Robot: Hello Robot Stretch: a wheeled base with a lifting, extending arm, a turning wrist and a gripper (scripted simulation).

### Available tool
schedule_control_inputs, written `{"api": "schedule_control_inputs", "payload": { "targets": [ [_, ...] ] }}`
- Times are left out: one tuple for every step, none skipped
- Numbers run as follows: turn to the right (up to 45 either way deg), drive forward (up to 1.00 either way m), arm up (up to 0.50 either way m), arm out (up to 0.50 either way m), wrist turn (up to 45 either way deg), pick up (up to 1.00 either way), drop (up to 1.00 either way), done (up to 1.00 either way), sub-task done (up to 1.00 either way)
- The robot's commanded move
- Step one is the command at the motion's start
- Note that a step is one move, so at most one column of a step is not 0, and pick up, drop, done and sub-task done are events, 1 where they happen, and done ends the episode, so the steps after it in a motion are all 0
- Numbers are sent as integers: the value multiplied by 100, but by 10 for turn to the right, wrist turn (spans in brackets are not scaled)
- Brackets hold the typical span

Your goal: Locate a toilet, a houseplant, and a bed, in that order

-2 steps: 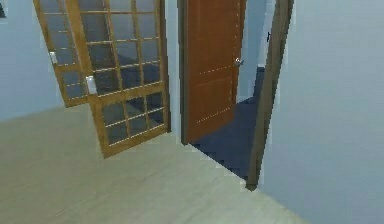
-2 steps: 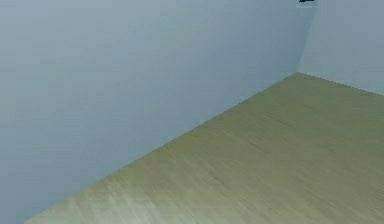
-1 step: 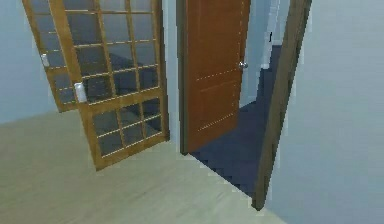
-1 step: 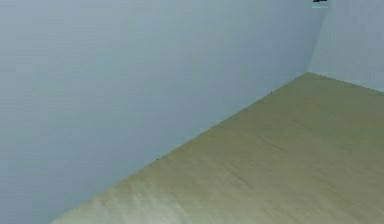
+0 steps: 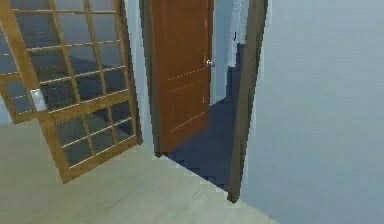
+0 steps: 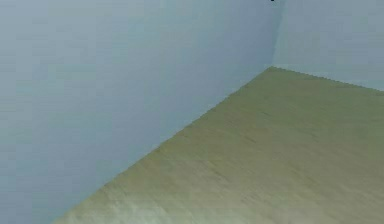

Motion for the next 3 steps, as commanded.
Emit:
{"api": "schedule_control_inputs", "payload": {
  "targets": [
    [0, 100, 0, 0, 0, 0, 0, 0, 0],
    [60, 0, 0, 0, 0, 0, 0, 0, 0],
    [0, 50, 0, 0, 0, 0, 0, 0, 0]
  ]
}}
